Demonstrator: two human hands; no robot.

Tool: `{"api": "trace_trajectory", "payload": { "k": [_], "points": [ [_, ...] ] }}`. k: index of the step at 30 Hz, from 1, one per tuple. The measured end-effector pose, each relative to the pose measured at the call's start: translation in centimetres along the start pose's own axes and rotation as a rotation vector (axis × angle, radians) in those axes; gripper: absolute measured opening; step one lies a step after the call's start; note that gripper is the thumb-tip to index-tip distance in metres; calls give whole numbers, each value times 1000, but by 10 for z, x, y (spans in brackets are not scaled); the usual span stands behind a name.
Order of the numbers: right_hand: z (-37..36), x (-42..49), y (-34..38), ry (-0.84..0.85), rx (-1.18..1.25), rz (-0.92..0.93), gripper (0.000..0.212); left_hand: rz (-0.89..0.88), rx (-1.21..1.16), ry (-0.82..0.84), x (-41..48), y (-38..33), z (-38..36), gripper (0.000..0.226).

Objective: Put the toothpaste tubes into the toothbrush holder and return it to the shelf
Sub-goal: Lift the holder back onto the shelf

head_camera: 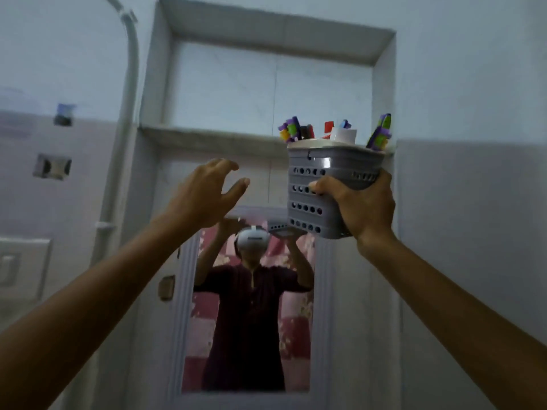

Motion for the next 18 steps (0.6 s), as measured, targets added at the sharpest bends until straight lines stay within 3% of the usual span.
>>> {"api": "trace_trajectory", "payload": {
  "k": [3,6,10,15,18],
  "points": [
    [7,43,34,-22,3,48,93,-32,87,-89,43,-3,16,47],
    [16,76,57,-83,-24,40,116,-14,184,-57,77,5,13,52],
    [21,107,70,-93,-35,17,124,44,305,20,106,24,-4,58],
    [20,144,61,-120,-57,8,114,116,408,141,125,47,-26,68],
    [18,167,52,-157,-77,15,110,136,442,101,130,52,-40,72]
  ]
}}
Point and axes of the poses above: each hand's wrist, its own x-axis towards the middle knuckle, its own z-axis out of the back of the hand, y = z × x, the point moved 2 cm from there along x, towards the middle knuckle, and after that the axes turned 10 degrees about y, right-handed, at the moved point
